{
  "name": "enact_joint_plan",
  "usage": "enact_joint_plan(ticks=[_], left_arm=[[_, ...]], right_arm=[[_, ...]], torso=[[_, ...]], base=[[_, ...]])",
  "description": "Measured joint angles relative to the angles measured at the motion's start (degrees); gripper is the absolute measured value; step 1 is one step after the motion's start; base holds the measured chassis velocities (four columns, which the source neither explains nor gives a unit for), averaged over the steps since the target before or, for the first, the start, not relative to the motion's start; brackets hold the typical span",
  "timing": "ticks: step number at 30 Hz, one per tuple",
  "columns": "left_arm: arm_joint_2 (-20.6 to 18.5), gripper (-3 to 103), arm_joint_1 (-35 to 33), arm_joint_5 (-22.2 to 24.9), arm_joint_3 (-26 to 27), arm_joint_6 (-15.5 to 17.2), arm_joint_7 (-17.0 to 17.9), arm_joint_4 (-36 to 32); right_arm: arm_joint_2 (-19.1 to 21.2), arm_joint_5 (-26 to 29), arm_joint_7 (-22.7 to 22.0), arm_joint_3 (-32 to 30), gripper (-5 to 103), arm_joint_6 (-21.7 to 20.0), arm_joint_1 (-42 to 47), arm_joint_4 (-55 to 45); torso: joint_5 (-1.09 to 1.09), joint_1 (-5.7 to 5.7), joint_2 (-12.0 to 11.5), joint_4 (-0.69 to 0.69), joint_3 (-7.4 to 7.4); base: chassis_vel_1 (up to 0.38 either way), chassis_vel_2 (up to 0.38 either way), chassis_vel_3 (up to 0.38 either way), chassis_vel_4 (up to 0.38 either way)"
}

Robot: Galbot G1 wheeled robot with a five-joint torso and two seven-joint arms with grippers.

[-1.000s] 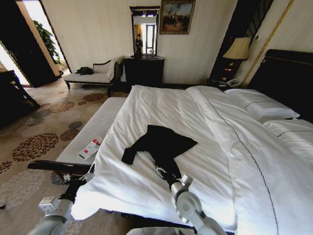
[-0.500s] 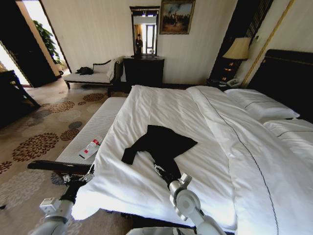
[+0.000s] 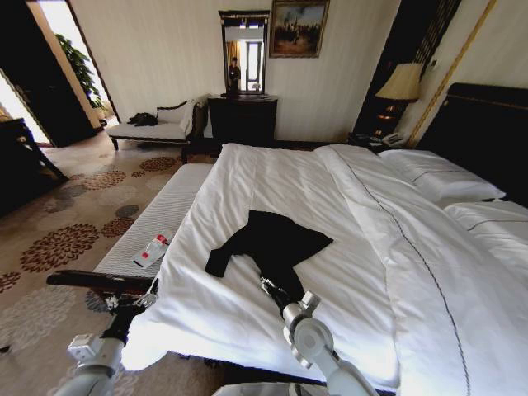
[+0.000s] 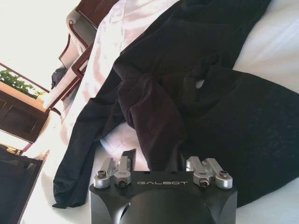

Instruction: Fold the clothes on the bed.

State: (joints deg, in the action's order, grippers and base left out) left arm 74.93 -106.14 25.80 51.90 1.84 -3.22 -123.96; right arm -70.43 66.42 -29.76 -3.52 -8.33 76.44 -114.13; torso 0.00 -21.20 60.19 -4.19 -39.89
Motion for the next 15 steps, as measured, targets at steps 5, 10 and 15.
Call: enact_joint_plan(ticks=[5, 10, 15], left_arm=[[0.2, 100, 0.0, -0.2, -0.1, -0.2, 0.0, 0.1], [0.6, 100, 0.1, -0.7, -0.4, -0.5, 0.0, 0.2], [0.8, 100, 0.0, -0.9, -0.5, -0.5, 0.0, 0.1]], right_arm=[[0.1, -0.1, 0.0, -0.6, 36, 0.1, 1.1, -1.2], [0.1, -0.3, 0.0, -1.5, 14, 0.5, 2.1, -1.7], [0.1, -0.3, 0.3, -2.1, 2, 0.7, 2.6, -1.9]], torso=[[0.0, 0.0, 0.0, 0.0, 0.0], [0.0, 0.0, 0.0, 0.0, 0.0], [0.0, 0.0, 0.0, 0.0, 0.0]], base=[[0.0, 0.0, 0.0, 0.0], [0.0, 0.0, 0.0, 0.0], [0.0, 0.0, 0.0, 0.0]])
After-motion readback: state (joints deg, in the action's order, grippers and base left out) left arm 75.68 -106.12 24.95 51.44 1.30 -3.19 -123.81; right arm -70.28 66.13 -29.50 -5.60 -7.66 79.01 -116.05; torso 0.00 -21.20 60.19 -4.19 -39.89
